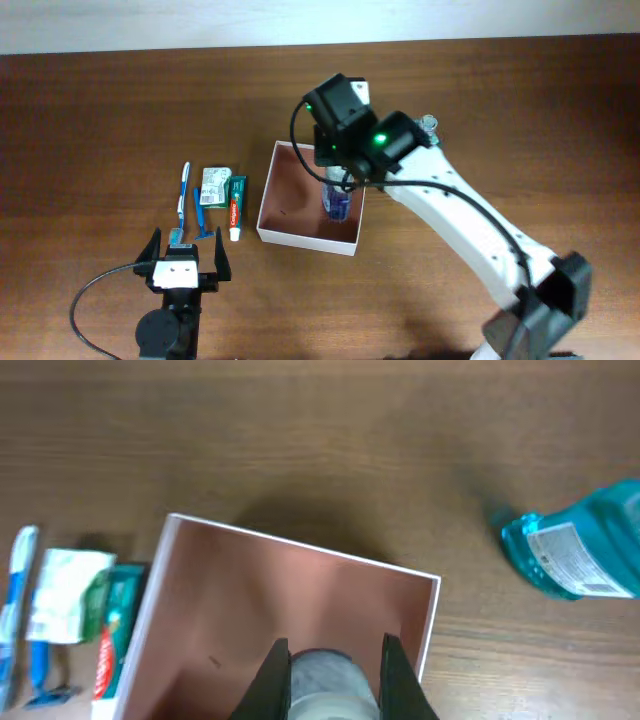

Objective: Pack container
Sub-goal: 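Lift the soap bottle and carry it over the pink box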

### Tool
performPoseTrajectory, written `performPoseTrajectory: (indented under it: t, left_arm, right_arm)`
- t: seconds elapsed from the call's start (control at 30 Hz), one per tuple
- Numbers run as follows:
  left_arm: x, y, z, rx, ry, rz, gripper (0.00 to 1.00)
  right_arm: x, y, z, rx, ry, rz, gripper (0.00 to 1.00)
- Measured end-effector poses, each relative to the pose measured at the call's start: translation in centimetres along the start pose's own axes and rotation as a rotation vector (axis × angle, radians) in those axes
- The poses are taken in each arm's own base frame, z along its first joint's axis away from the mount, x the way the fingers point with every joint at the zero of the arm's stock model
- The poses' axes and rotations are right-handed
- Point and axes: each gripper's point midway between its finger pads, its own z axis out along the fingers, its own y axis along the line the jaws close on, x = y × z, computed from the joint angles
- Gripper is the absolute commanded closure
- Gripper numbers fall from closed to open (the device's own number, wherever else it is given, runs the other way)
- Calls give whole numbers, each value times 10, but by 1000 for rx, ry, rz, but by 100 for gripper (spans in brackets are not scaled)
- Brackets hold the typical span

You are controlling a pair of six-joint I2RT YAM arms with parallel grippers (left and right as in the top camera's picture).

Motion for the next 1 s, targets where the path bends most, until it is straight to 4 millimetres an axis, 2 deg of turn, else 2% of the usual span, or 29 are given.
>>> performPoseTrajectory:
  t: [0.13,0.27,0.77,1.0]
  left_arm:
    - [0,0,0,0,0,0,1]
    - [0,0,0,0,0,0,1]
    - [0,0,0,0,0,0,1]
    - [0,0,0,0,0,0,1]
  right_arm:
    - [0,2,20,22,1,23,95]
    - [1,-1,28,53,1,34,95]
    - [-14,-24,25,188,-86,4,95]
    - [-21,-28,24,219,-124,8,95]
